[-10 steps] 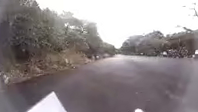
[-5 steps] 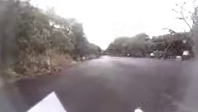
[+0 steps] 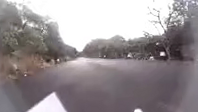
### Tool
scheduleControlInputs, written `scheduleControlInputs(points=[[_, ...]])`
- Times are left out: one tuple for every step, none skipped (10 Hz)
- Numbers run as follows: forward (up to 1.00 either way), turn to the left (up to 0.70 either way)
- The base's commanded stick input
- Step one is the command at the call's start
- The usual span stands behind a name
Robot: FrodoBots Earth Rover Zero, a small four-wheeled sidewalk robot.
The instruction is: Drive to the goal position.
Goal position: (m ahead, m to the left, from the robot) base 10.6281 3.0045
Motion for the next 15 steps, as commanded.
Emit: scheduleControlInputs(points=[[1.0,0.0],[1.0,0.0],[1.0,0.0],[1.0,0.0],[1.0,0.0],[1.0,0.0],[1.0,0.0],[1.0,0.0],[1.0,0.0],[1.0,0.0],[1.0,0.0],[1.0,0.0],[1.0,0.0],[1.0,0.0],[1.0,0.0]])
